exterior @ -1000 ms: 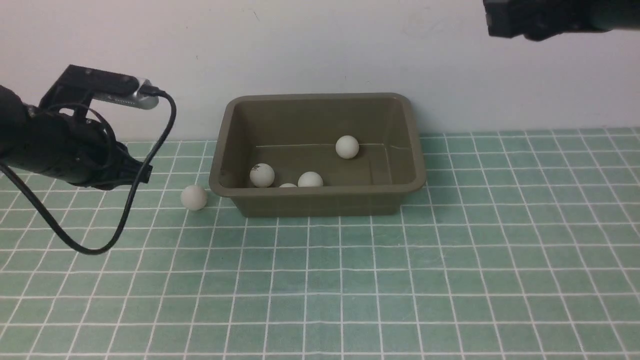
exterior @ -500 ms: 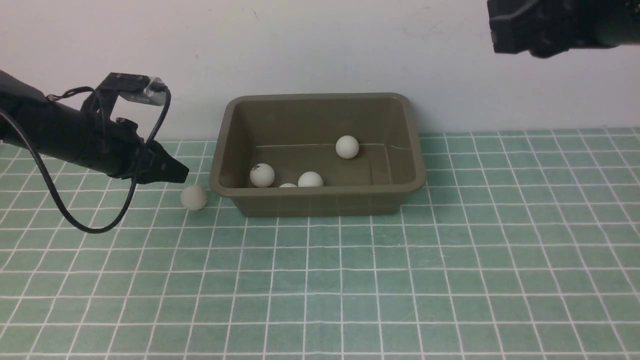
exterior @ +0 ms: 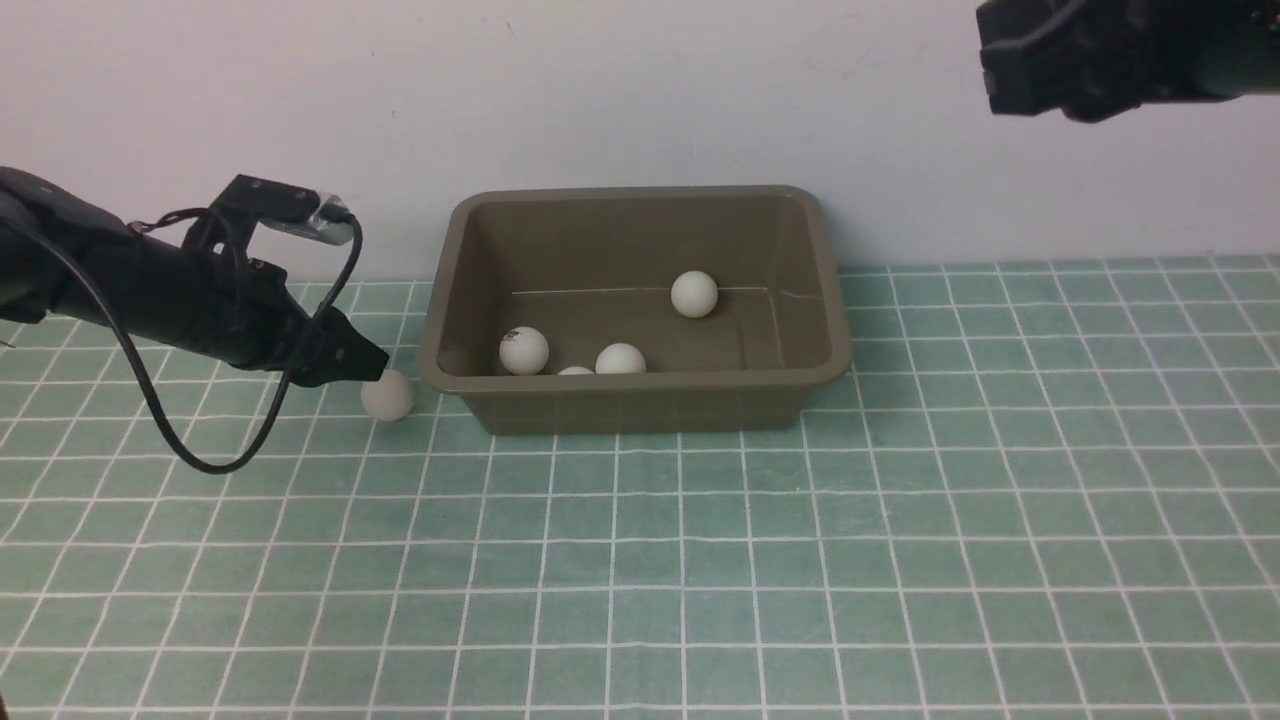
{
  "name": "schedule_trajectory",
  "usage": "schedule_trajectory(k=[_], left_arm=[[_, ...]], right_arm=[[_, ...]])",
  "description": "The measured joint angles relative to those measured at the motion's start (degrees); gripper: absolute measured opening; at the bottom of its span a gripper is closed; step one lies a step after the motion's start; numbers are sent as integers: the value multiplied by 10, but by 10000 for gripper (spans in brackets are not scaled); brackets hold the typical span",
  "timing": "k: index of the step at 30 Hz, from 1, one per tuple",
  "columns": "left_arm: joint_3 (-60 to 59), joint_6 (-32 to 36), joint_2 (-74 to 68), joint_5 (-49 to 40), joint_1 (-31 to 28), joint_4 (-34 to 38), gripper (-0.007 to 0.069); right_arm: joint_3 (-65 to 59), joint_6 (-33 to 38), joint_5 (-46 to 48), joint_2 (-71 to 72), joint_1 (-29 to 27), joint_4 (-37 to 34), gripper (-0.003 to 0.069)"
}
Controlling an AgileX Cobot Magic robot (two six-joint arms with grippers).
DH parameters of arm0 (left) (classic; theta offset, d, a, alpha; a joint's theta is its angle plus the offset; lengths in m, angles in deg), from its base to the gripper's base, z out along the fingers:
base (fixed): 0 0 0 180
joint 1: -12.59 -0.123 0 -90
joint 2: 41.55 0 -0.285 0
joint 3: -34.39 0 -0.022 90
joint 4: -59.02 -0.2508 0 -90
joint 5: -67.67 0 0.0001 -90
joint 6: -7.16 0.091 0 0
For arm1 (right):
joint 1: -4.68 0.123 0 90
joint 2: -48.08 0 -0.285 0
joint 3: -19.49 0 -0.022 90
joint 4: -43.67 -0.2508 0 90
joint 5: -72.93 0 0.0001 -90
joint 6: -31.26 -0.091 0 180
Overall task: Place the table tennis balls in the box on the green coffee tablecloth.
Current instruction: 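Reach for and grasp a ping pong ball on the table beside the basket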
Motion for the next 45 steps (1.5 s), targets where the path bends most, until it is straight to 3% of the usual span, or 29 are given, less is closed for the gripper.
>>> schedule_trajectory(k=[14, 23, 28, 30, 41, 45], left_arm=[[0, 74, -47, 38, 22, 46, 461], [0, 84, -60, 79, 32, 59, 459], [0, 86, -60, 97, 32, 60, 409], [0, 91, -60, 104, 32, 60, 340], [0, 122, -19, 103, 32, 64, 342], [1, 123, 42, 91, 32, 130, 342]], right_arm=[[0, 0, 0, 0, 0, 0, 261], [0, 0, 0, 0, 0, 0, 261], [0, 0, 0, 0, 0, 0, 261], [0, 0, 0, 0, 0, 0, 261], [0, 1, 1, 0, 0, 0, 261], [0, 1, 5, 0, 0, 0, 261]])
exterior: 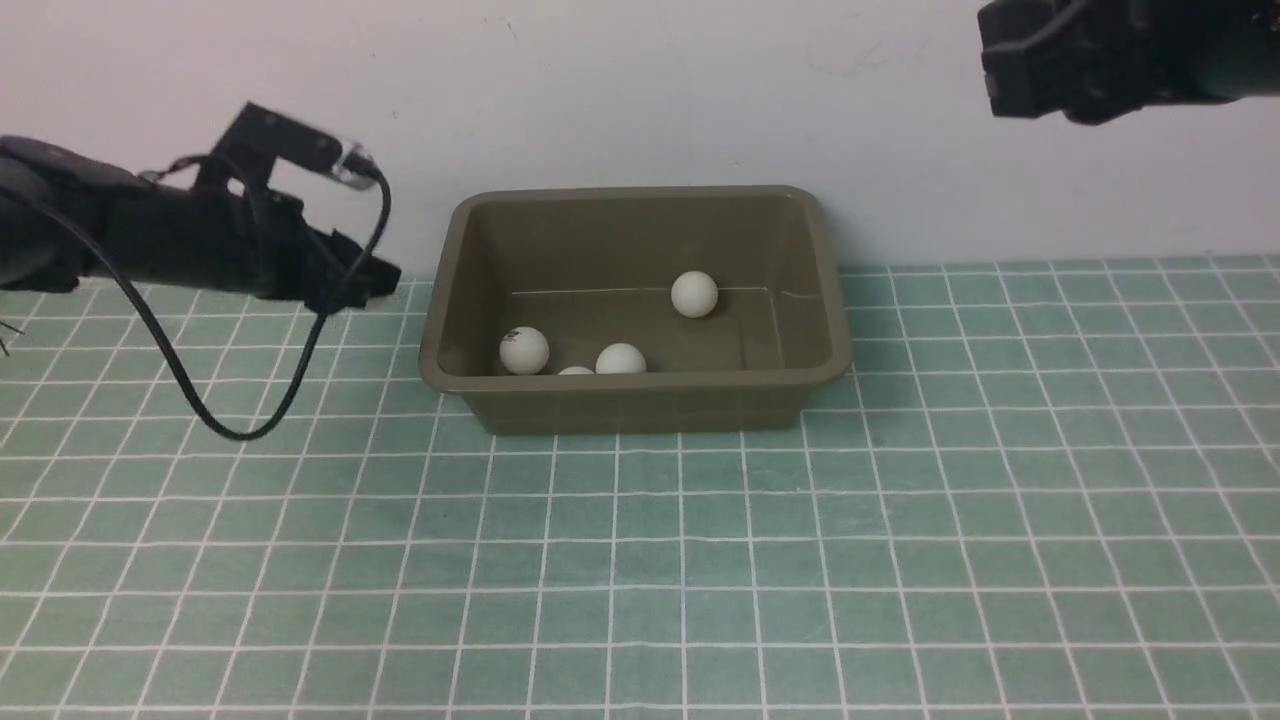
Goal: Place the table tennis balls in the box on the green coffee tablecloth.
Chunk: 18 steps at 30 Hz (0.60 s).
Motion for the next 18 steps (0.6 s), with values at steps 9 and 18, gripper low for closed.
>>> schedule_trajectory(k=[9, 18], left_arm=[[0, 115, -13, -112, 26, 139, 342], [0, 196, -31, -116, 78, 138, 353]], right_arm=[[0, 0, 1, 0, 0, -2, 261], [0, 0, 3, 0, 0, -3, 261]])
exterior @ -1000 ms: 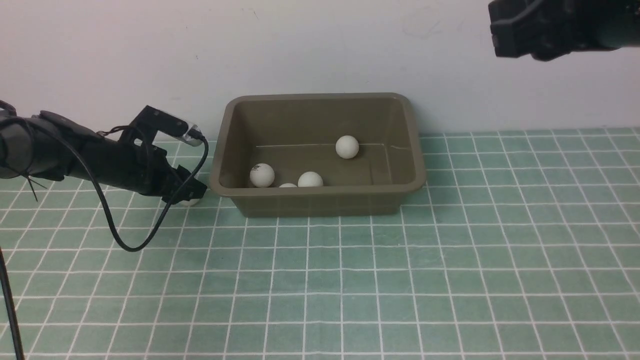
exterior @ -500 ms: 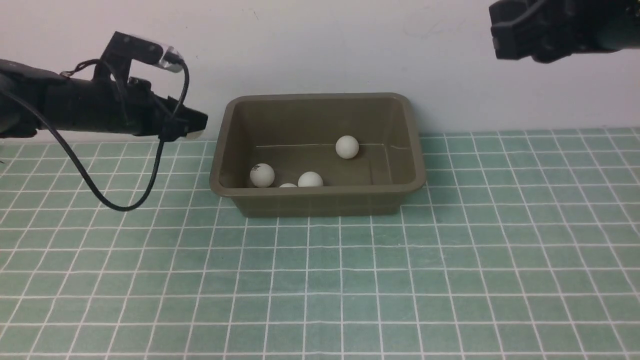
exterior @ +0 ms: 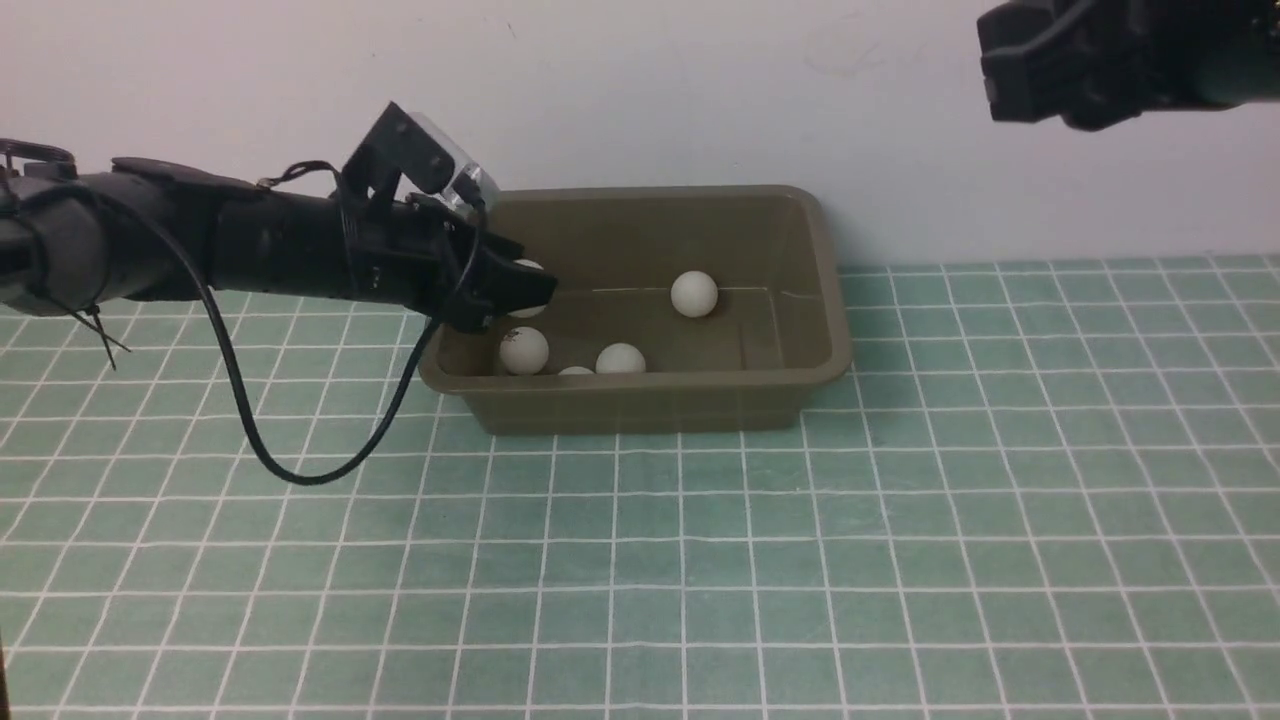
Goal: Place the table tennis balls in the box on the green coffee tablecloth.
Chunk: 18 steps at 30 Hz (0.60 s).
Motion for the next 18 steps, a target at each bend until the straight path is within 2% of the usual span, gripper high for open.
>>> schedule_trajectory(k=[5, 8, 11, 12, 13, 18], left_arm=[[0, -123, 54, 82, 2, -56, 430], [0, -162, 87, 115, 1, -101, 430], [1, -243, 151, 131, -4, -188, 416], [1, -243, 151, 131, -4, -188, 416], [1, -279, 173, 131, -6, -214, 403], [1, -341, 230, 129, -9, -277, 374]], right_arm=[[0, -1, -4, 0, 0, 47, 261], [0, -1, -4, 0, 0, 62, 261], [0, -4, -4, 5, 0, 97, 261], [0, -3, -4, 5, 0, 99, 261], [-1, -13, -7, 17, 0, 124, 261], [-1, -37, -22, 70, 0, 156, 261]])
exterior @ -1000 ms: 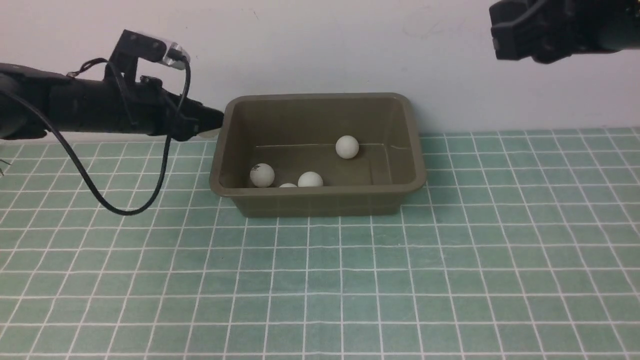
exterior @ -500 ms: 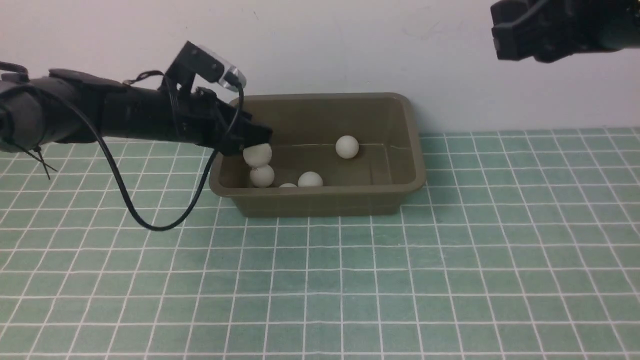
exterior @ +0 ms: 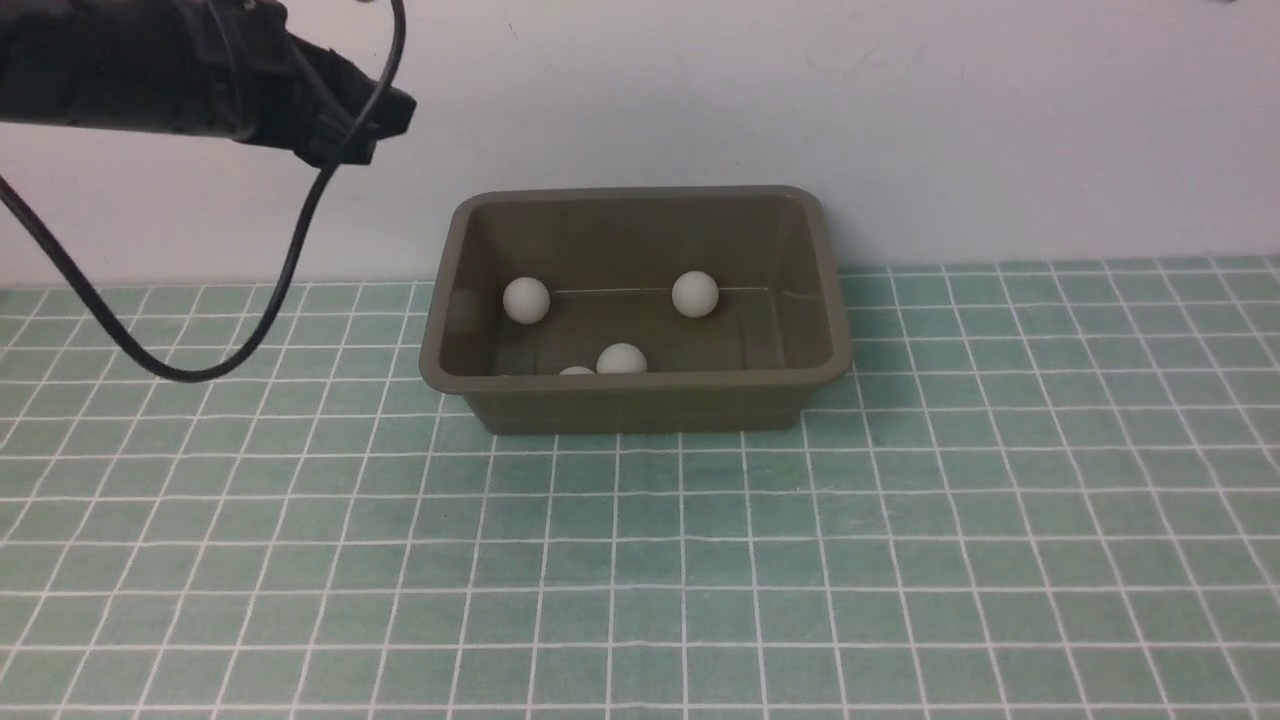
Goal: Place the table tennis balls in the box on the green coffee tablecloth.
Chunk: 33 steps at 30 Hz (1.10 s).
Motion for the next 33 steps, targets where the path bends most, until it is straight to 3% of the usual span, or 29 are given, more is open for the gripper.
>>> schedule_trajectory(k=[4, 8, 13, 18, 21, 27, 33], left_arm=[[0, -11, 21, -9, 0, -11, 373], [0, -21, 35, -33, 0, -17, 373], [0, -22, 35, -46, 0, -19, 373], [0, -22, 35, -48, 0, -19, 373], [0, -22, 35, -51, 0, -15, 373], [0, -22, 35, -68, 0, -1, 373], [0, -22, 35, -76, 0, 2, 373]], right_arm=[[0, -4, -8, 56, 0, -10, 261], [0, 17, -4, 124, 0, -63, 261], [-55, 131, 15, 238, 0, -184, 261], [-174, 182, 2, 284, 0, -272, 261], [-322, 212, -118, 312, 0, -350, 261], [-469, 246, -300, 316, 0, -339, 261], [-520, 240, -349, 316, 0, -337, 261]])
